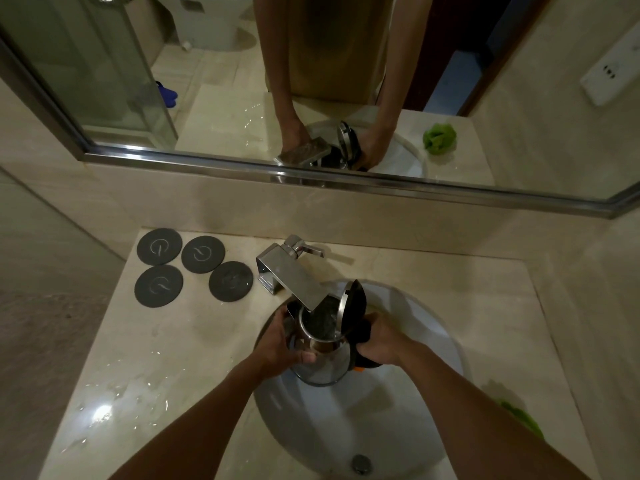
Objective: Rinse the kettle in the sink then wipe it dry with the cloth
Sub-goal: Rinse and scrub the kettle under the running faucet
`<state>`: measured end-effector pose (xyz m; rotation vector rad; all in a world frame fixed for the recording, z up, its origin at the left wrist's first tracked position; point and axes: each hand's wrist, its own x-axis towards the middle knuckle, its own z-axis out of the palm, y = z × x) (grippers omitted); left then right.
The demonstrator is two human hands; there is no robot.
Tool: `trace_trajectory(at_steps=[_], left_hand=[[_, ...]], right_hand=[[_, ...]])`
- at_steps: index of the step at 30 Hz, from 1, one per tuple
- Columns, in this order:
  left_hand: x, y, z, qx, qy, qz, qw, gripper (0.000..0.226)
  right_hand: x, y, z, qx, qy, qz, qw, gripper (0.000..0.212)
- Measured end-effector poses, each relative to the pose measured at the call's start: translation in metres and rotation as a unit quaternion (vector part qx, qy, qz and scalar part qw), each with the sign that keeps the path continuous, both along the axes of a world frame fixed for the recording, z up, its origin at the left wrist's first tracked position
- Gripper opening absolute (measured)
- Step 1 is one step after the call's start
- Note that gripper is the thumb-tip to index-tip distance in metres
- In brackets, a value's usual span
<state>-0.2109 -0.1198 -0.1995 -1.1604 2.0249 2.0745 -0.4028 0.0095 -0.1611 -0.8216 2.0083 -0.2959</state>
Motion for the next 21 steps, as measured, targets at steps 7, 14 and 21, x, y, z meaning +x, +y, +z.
trace_trajectory(at_steps=[7,14,21], left_hand=[[0.003,0.001,-0.005,-0.001,0.003,0.007,1.0,0.11],[0.001,0.001,-0.007,-0.01,-0.001,0.005,1.0,0.114],[0.004,0.006,-0.007,-0.029,-0.008,0.015,0.999,0.112]], right_hand=[[-0.001,0.003,-0.004,0.006,-0.009,0.026,1.0,0.025],[-0.002,0.006,-0.011,-0.008,-0.004,0.037,0.999,0.003],[0.001,0.005,-0.001,-0.014,-0.016,0.02,1.0,0.033]])
